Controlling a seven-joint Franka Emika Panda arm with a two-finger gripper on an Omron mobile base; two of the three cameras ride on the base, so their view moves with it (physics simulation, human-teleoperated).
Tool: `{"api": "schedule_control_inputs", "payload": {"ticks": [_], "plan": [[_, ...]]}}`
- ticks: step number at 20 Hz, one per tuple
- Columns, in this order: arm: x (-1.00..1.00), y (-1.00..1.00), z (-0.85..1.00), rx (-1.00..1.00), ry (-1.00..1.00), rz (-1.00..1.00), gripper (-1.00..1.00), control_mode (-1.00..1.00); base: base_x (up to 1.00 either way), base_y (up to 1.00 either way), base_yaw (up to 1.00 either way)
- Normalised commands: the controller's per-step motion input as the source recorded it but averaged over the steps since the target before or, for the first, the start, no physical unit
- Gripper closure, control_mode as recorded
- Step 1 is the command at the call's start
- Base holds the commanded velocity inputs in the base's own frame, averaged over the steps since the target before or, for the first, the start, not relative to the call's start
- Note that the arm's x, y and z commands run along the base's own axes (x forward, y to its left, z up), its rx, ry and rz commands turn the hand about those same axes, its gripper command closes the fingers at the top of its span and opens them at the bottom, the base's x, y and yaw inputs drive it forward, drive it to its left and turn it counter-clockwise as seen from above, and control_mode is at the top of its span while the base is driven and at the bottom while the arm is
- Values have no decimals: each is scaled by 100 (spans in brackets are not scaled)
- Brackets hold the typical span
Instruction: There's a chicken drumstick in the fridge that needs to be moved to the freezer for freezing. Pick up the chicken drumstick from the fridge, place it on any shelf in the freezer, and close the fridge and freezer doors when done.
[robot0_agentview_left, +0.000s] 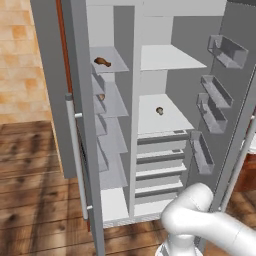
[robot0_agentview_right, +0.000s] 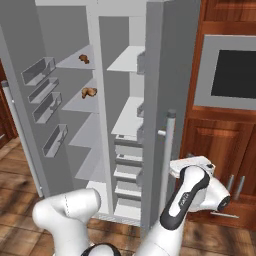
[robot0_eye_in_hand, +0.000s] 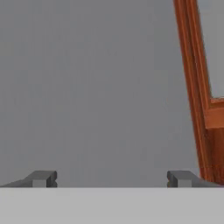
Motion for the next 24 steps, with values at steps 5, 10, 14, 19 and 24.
{"api": "schedule_control_inputs", "payload": {"ticks": [5,10,14,19,24], "plan": [[39,100,0,23,15,34,-100,-100,0,0,0],[69,100,0,15,2,26,-100,-100,0,0,0],[71,100,0,13,1,22,-100,-100,0,0,0],[59,85,0,2,0,12,-100,-100,0,0,0],[69,45,0,0,0,0,-100,-100,0,0,0]]}}
